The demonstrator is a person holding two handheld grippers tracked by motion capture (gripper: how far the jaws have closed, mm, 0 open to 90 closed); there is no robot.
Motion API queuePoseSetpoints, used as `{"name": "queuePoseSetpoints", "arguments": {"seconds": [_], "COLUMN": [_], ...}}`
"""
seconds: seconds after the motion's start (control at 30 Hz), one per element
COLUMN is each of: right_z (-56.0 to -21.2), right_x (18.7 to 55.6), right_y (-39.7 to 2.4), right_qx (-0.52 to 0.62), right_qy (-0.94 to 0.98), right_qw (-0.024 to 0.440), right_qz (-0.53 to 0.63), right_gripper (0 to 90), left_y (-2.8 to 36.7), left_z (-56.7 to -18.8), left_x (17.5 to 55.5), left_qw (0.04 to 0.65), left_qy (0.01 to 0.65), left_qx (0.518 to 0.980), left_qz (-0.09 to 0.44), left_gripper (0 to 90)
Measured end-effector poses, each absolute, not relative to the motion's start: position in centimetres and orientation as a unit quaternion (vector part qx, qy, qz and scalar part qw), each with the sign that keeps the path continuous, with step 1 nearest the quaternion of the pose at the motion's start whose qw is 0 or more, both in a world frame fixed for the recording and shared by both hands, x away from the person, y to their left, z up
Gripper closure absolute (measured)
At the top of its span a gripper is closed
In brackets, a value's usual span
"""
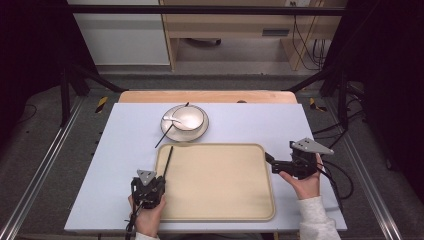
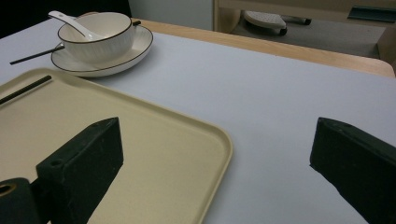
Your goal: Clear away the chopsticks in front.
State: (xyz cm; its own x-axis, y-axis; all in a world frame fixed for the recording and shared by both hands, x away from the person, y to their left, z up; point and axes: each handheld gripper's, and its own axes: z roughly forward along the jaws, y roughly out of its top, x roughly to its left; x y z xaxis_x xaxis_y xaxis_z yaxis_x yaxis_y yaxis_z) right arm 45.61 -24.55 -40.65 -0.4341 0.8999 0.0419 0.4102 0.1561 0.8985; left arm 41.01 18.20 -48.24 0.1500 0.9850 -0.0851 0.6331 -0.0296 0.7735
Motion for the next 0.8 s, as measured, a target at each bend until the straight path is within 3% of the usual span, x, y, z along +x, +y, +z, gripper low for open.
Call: {"name": "queuePoseSetpoints", "arguments": {"seconds": [0.53, 0.8], "right_z": [-40.7, -40.5], "right_x": [45.6, 45.5], "right_y": [-24.5, -24.7], "right_qx": [0.461, 0.461], "right_qy": [0.712, 0.709], "right_qw": [0.265, 0.268], "right_qz": [0.457, 0.461], "right_gripper": [2.9, 2.8], "left_y": [18.6, 20.0], "left_z": [-46.5, -43.7], "left_x": [41.6, 43.1], "left_qw": [0.365, 0.406], "left_qy": [0.589, 0.557], "left_qx": [0.674, 0.674], "left_qz": [0.257, 0.265], "left_gripper": [82.0, 68.7]}}
